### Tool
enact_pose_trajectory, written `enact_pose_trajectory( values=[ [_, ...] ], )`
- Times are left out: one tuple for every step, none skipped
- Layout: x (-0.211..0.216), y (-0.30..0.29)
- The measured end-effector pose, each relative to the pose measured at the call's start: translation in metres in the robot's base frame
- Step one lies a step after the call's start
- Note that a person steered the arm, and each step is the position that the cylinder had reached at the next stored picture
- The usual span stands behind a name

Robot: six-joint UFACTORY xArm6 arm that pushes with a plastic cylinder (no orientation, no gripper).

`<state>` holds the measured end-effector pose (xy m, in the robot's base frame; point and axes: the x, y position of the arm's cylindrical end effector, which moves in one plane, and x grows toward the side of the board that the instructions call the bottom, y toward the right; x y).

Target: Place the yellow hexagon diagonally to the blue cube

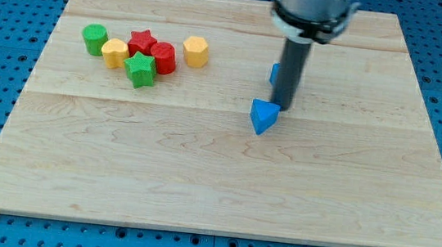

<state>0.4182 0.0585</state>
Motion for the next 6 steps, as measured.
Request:
enact_pose_trajectory(
  values=[
    [-0.024,-0.056],
    [-0.033,-0.109],
    [-0.073,-0.136],
    [-0.082,-0.205],
    [-0.099,-0.14],
    [-0.103,-0.087]
  ],
)
